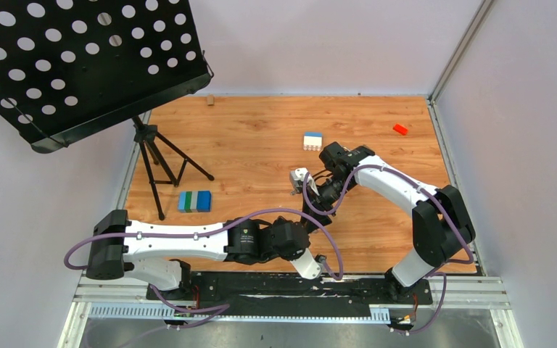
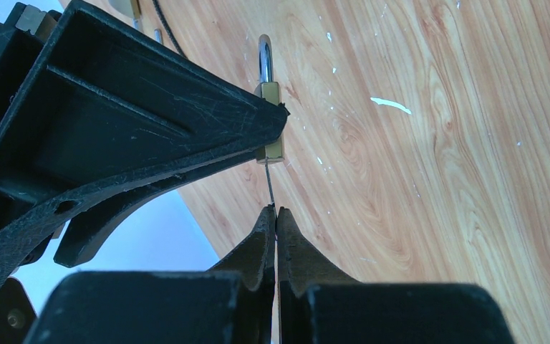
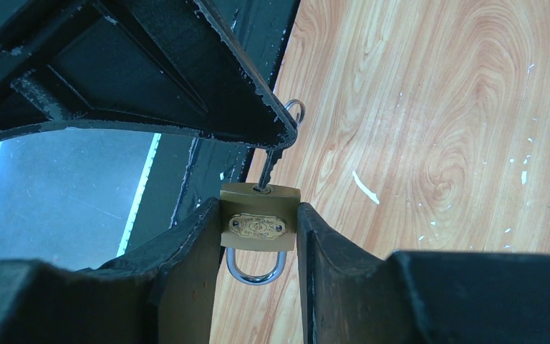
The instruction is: Unlock with the key
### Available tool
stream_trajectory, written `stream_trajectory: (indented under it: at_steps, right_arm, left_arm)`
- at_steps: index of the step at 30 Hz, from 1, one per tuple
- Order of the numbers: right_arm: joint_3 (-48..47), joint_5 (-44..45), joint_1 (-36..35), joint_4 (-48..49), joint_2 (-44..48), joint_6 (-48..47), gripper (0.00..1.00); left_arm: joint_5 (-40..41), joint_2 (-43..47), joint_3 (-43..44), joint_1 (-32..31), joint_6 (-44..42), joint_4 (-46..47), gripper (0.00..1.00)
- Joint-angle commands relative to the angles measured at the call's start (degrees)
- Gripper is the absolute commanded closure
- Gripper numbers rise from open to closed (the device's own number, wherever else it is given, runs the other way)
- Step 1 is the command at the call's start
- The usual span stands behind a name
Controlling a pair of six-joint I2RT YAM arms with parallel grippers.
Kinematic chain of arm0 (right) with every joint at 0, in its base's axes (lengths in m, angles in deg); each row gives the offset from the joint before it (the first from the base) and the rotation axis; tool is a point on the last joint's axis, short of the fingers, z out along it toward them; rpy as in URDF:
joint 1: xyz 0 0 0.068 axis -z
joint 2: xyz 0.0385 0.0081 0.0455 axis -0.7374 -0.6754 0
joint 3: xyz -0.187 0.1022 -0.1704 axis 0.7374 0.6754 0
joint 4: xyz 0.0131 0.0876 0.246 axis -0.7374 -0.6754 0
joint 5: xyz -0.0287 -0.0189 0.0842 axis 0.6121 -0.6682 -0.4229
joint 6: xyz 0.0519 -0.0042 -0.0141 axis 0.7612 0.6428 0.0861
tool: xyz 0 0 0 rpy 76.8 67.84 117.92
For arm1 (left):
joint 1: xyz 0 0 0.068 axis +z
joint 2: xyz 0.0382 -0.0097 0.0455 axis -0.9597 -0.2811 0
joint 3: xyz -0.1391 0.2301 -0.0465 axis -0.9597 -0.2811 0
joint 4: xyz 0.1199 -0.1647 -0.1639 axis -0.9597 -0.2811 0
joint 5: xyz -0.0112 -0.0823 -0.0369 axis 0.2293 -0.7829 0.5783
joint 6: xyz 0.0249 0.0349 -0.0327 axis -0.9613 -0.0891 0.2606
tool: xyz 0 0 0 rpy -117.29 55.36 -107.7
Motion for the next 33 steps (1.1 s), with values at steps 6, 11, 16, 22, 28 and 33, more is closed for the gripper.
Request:
stream_trajectory:
  at_steps: [6,11,16,22,28,33]
  right_arm:
    - [-1.26,-3.47,0.26,0.31,0.57,-1.01,1.0]
    - [-1.43,-3.47,0.29,0.29,0.21,-0.94,1.0]
    - [-1.44,-3.47,0.25,0.27,0.27,-0.82,1.0]
    - [-1.35,-3.63,0.24,0.16,0.42,-1.11,1.0]
    - [-1.35,-3.81,0.23,-0.19,0.62,-1.51,1.0]
    - [-1.41,-3.9,0.21,-0.19,0.56,-1.51,1.0]
  left_arm:
    - [-0.73,-0.11,0.25,-0.39,1.16,0.54,1.0]
    - [-1.25,0.62,0.25,-0.34,1.42,0.26,1.0]
    - [-0.83,0.17,-0.15,-0.38,1.3,0.46,1.0]
    - [0.08,-0.21,-0.63,-0.31,0.71,1.39,1.0]
    - [0.33,-0.32,-0.56,-0.32,0.28,1.77,1.0]
    - [0.29,-0.68,0.09,-0.32,0.11,1.75,1.0]
